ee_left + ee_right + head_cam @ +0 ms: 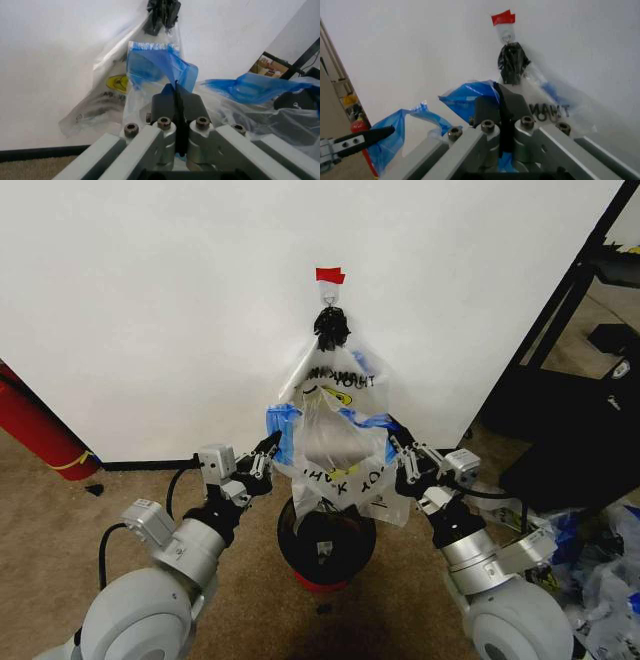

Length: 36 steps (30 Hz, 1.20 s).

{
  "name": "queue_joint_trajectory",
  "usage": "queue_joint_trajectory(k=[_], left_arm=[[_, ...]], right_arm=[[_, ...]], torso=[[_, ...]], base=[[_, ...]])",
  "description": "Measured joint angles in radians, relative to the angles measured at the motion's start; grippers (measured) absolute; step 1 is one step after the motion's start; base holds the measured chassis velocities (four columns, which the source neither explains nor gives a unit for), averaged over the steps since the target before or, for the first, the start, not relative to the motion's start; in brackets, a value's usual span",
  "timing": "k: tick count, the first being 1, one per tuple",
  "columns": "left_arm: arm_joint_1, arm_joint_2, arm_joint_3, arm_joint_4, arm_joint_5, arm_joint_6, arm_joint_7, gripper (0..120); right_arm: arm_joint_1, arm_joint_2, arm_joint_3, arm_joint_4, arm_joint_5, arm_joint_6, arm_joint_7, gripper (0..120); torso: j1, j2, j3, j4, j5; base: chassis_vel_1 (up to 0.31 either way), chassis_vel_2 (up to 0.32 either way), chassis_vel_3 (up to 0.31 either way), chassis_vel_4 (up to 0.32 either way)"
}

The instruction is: Pick up the garbage bag from the wall and place it over the trash bin.

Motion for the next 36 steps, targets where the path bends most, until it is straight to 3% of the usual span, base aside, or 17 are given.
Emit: queue_joint_trajectory(k=[36], left_arm=[[0.052, -0.097, 0.049, 0.006, 0.051, -0.028, 0.001, 0]], right_arm=[[-0.032, 0.106, -0.053, -0.129, -0.118, 0.063, -0.018, 0]], torso=[[0.0, 0.0, 0.0, 0.0, 0.0001]], base=[[0.0, 0.0, 0.0, 0.0]])
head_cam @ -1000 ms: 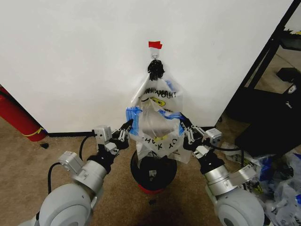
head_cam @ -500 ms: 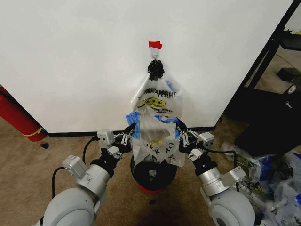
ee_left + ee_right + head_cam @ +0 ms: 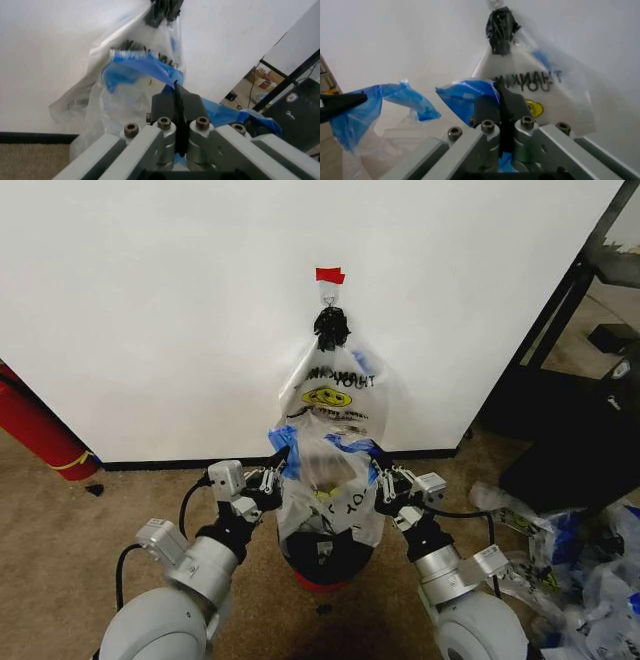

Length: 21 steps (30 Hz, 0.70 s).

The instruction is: Pick up the garbage bag from the wall and place it over the trash bin.

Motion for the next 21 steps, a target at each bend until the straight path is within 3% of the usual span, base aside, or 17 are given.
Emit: queue_joint_trajectory(k=[21], left_arm=[[0.015, -0.039, 0.035, 0.134, 0.038, -0.049, 0.009, 0]], right_arm=[[0.009, 0.042, -0.024, -0.116, -0.011, 0.034, 0.006, 0]], torso=[[0.0, 0.0, 0.0, 0.0, -0.0001]], base=[[0.0, 0.0, 0.0, 0.0]])
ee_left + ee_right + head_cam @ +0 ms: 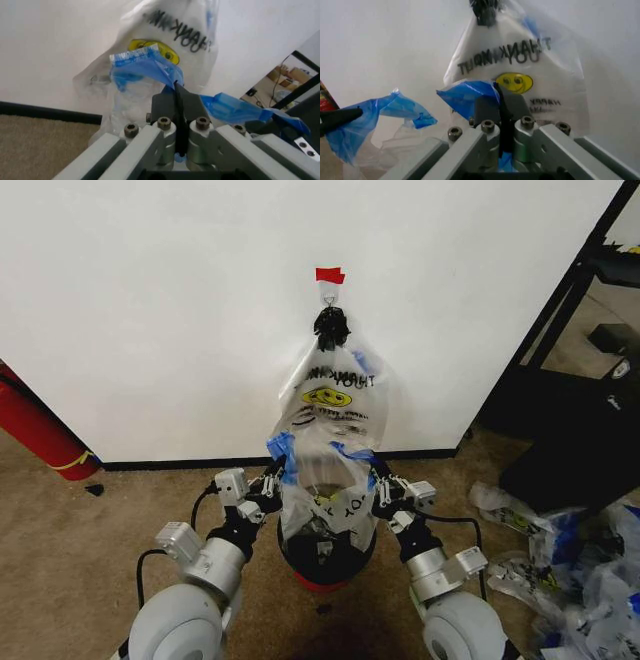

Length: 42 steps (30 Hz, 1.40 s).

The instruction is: Pick up the garbage bag from the wall and place it over the trash bin.

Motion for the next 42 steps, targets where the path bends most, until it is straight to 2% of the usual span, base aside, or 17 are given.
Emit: queue_joint_trajectory(k=[8, 22, 42], left_arm=[[0.017, -0.007, -0.004, 0.022, 0.005, -0.007, -0.003, 0], [0.072, -0.061, -0.001, 0.071, 0.045, -0.011, -0.015, 0], [0.204, -0.062, -0.016, 0.071, 0.074, -0.022, -0.037, 0]], right_arm=[[-0.016, 0.019, -0.019, -0.03, -0.01, 0.016, 0.004, 0], [-0.078, 0.044, -0.013, -0.073, -0.082, 0.038, 0.013, 0], [-0.157, 0.087, 0.005, -0.096, -0.134, 0.05, 0.067, 0]], torso=[[0.0, 0.0, 0.0, 0.0, 0.0], [0.0, 0.0, 0.0, -0.0001, 0.0], [0.0, 0.0, 0.0, 0.0, 0.0]], base=[[0.0, 0.0, 0.0, 0.0], [0.0, 0.0, 0.0, 0.0], [0.0, 0.0, 0.0, 0.0]])
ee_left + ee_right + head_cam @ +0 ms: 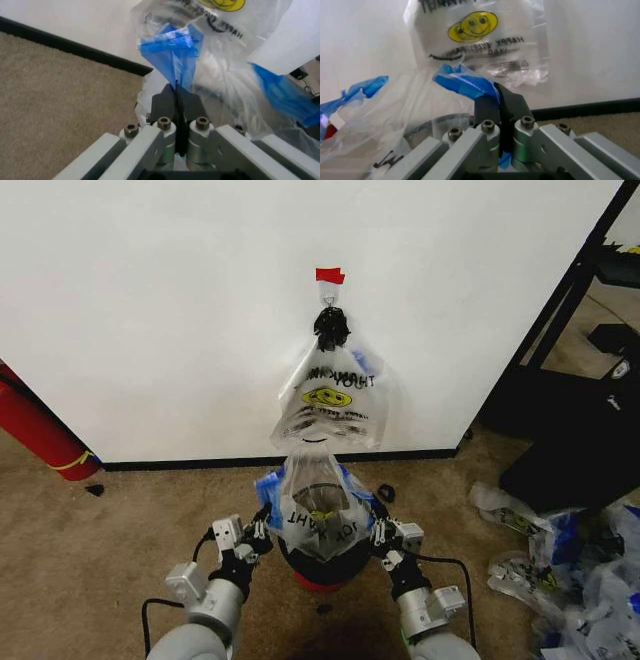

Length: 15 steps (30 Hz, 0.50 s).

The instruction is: Pick up the garbage bag from the wall and place it over the trash bin.

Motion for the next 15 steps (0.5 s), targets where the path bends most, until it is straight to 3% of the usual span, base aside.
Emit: queue_joint_trajectory(k=[15], left_arm=[[0.055, 0.006, -0.018, -0.023, -0.013, 0.081, -0.049, 0]], right_arm=[[-0.077, 0.016, -0.003, -0.003, -0.054, -0.002, 0.035, 0]], torso=[[0.0, 0.0, 0.0, 0.0001, 0.0001]], base=[[0.0, 0.0, 0.0, 0.0]])
